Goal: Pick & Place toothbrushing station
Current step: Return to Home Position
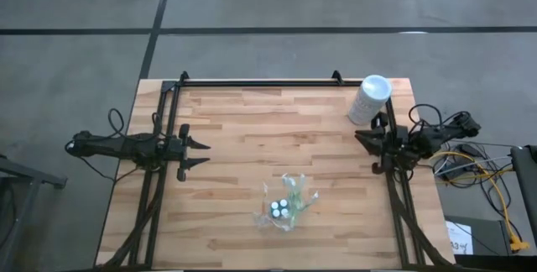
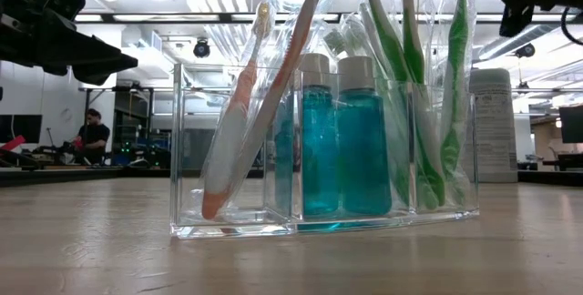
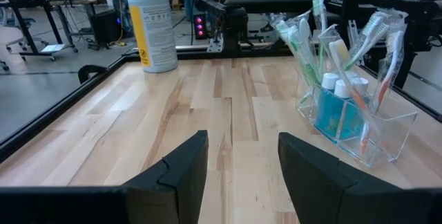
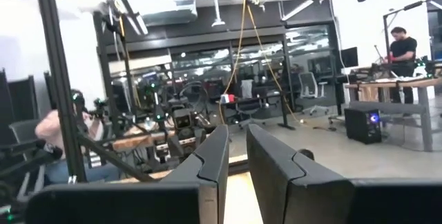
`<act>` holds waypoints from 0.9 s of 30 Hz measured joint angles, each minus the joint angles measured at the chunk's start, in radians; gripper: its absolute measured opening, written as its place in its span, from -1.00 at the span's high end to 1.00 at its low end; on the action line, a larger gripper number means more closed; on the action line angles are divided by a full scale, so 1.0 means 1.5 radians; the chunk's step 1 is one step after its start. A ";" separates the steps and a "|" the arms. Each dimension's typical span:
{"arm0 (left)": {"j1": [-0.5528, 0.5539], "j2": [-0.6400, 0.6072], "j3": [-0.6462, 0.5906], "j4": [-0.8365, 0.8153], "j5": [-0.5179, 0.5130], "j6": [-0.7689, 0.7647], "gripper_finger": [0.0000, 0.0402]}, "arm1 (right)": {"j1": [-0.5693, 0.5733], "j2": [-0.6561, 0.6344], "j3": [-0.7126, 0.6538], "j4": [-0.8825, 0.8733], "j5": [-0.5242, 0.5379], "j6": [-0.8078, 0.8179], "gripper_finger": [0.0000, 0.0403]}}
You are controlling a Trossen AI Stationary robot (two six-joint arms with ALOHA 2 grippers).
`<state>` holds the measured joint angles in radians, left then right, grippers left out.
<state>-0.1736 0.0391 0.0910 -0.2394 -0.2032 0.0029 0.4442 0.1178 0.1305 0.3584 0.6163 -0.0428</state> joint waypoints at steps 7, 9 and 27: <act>0.000 0.000 0.000 0.000 0.000 0.000 0.10 | -0.001 -0.078 -0.068 0.025 -0.010 0.026 0.74; 0.000 0.001 0.000 0.000 0.000 0.000 0.10 | 0.000 -0.078 -0.082 0.027 -0.010 0.037 0.74; 0.000 0.002 0.000 0.001 0.000 0.000 0.10 | -0.006 -0.078 -0.081 -0.172 -0.007 0.150 0.74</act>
<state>-0.1736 0.0425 0.0910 -0.2382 -0.2031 0.0029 0.4355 0.0010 0.0086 0.1000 0.6061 0.1815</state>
